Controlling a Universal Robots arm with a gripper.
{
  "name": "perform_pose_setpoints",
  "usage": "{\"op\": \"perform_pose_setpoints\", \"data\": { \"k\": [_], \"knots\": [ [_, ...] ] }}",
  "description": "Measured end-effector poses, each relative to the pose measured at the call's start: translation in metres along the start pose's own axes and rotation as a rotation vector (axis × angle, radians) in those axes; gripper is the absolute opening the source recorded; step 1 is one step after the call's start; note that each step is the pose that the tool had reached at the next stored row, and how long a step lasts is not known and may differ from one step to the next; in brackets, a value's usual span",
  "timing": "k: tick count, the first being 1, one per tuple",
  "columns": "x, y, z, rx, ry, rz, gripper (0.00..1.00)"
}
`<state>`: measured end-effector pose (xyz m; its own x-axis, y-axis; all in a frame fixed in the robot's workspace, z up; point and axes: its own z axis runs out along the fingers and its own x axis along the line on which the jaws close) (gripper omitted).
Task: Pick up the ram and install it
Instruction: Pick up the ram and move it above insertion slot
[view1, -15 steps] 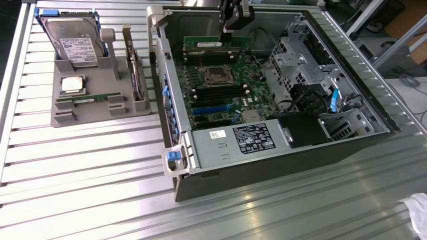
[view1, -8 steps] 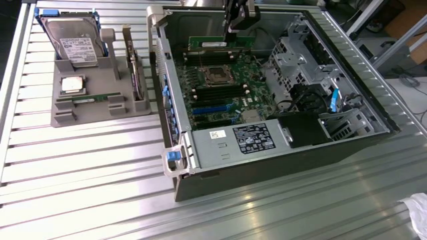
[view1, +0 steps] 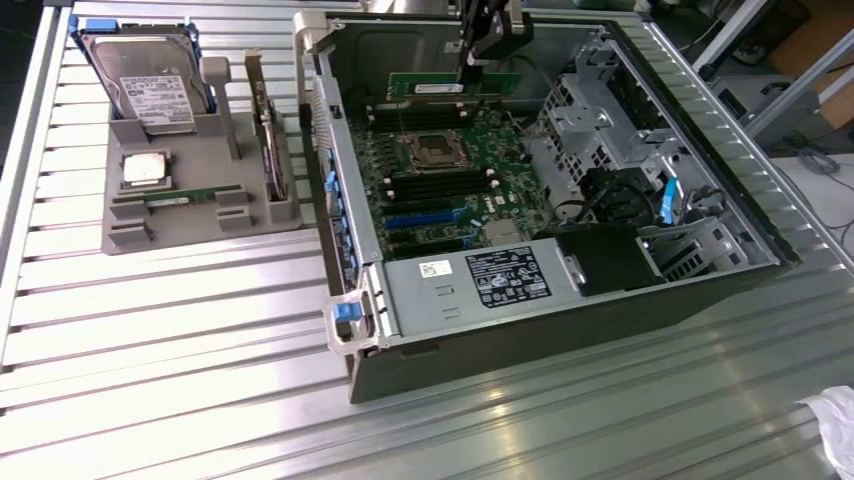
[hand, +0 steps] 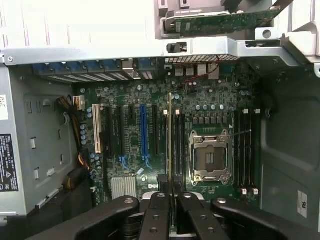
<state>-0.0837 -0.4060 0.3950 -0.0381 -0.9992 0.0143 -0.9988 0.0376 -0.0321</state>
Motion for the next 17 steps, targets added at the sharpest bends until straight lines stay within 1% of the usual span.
{"op": "perform_pose_setpoints", "data": {
  "k": [3,12,17],
  "knots": [
    [0.0,-0.0031,0.0001,0.0,0.0,0.0,0.12],
    [-0.001,-0.0177,0.0006,0.0,0.0,0.0,0.12],
    [-0.001,-0.0242,0.0008,0.0,-0.0001,0.0,0.12]
  ]
}}
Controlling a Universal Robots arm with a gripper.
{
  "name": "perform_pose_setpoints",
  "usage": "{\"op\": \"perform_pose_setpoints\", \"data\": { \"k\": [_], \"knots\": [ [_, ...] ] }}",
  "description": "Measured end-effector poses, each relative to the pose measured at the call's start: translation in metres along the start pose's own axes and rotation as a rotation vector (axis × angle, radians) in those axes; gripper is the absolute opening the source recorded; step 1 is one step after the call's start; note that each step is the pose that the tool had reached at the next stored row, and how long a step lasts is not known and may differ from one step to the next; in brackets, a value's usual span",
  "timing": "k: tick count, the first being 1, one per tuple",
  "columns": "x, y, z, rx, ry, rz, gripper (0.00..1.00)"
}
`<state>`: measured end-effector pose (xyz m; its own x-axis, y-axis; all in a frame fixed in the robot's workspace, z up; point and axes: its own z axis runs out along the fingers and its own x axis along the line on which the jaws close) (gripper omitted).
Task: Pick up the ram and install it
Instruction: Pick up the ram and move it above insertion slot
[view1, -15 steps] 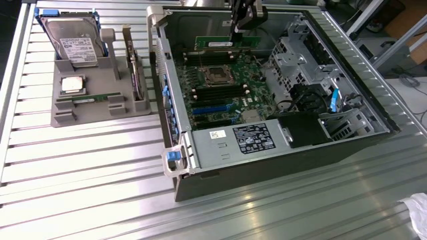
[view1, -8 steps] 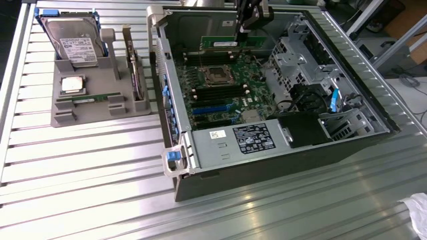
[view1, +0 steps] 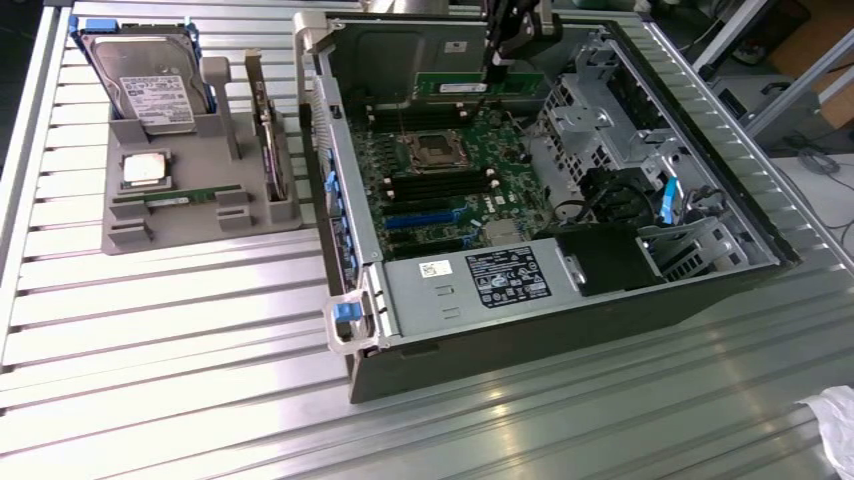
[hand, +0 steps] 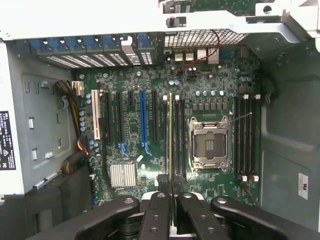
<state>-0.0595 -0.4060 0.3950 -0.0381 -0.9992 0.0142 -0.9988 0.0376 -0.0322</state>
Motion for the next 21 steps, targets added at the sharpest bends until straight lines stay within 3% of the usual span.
{"op": "perform_pose_setpoints", "data": {
  "k": [21],
  "knots": [
    [-0.001,-0.0379,0.0012,0.0,0.0,0.0,0.12]
  ]
}}
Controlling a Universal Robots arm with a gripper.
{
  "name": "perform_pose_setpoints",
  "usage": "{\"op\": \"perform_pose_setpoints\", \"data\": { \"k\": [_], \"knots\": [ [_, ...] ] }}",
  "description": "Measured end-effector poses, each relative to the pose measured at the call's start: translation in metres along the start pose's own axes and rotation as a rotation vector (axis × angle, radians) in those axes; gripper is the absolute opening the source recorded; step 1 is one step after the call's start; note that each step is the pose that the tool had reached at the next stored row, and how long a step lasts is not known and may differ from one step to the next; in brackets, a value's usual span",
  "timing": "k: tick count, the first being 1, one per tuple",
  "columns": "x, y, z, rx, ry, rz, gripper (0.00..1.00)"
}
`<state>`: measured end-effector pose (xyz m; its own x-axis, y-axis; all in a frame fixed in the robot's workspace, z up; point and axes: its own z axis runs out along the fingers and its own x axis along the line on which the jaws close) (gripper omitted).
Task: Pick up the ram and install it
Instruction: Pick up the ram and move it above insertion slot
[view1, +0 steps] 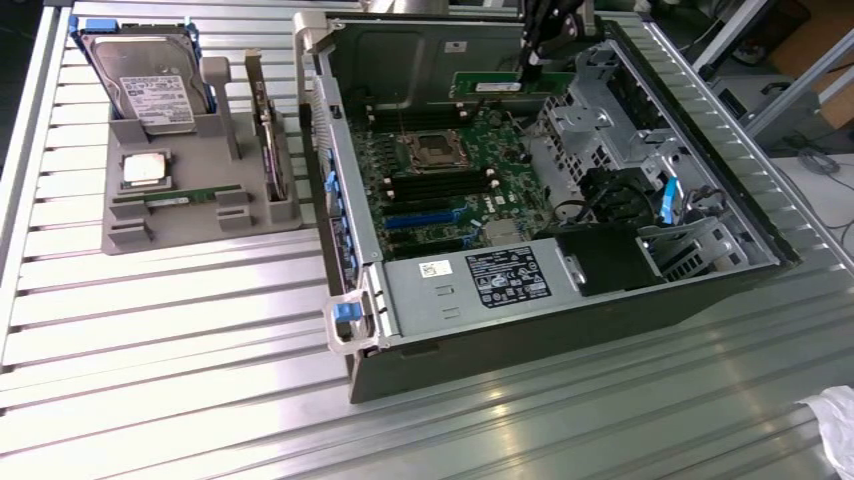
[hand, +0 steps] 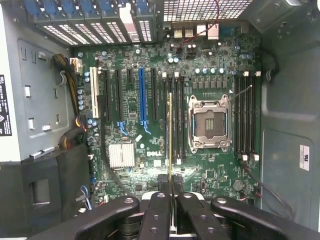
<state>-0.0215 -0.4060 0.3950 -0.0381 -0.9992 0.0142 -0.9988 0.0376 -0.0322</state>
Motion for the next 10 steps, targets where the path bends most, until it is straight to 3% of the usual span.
{"op": "perform_pose_setpoints", "data": {
  "k": [10],
  "knots": [
    [-0.001,-0.0135,0.0004,0.0,0.0001,0.0,0.12]
  ]
}}
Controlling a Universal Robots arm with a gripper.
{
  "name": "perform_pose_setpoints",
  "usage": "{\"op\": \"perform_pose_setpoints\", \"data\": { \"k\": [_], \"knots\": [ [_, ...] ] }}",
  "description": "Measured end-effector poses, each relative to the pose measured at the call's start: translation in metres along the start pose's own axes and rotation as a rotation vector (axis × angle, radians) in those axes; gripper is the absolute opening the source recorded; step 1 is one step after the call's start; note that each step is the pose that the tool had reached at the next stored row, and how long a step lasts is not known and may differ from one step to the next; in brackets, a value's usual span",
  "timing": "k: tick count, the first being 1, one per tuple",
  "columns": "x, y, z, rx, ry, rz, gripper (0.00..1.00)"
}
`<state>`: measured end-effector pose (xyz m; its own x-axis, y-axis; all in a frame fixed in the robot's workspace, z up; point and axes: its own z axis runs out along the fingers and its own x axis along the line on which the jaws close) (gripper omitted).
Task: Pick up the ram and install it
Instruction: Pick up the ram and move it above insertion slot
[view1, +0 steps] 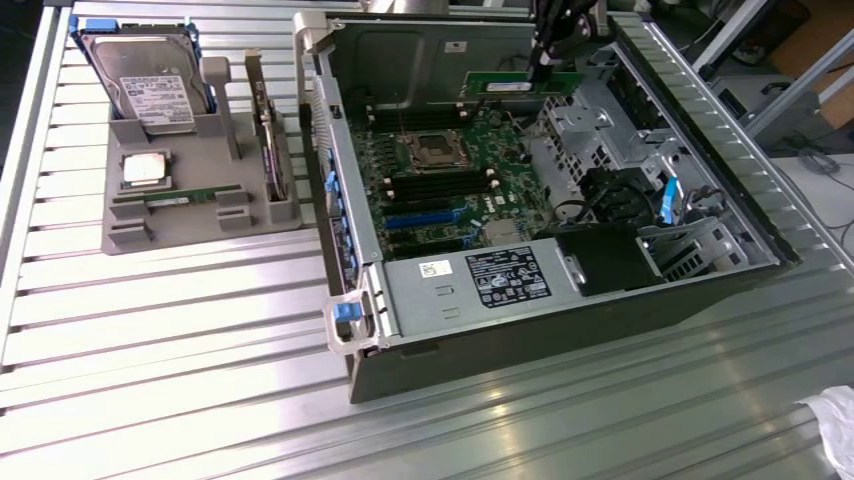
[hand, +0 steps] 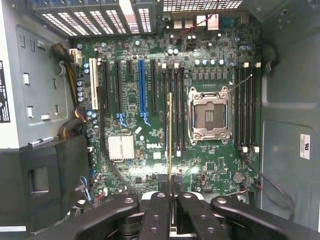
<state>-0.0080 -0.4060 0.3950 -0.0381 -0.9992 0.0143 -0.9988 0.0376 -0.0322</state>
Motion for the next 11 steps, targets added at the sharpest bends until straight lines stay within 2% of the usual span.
{"op": "perform_pose_setpoints", "data": {
  "k": [11],
  "knots": [
    [0.0,-0.0122,0.0004,0.0,0.0001,0.0,0.12]
  ]
}}
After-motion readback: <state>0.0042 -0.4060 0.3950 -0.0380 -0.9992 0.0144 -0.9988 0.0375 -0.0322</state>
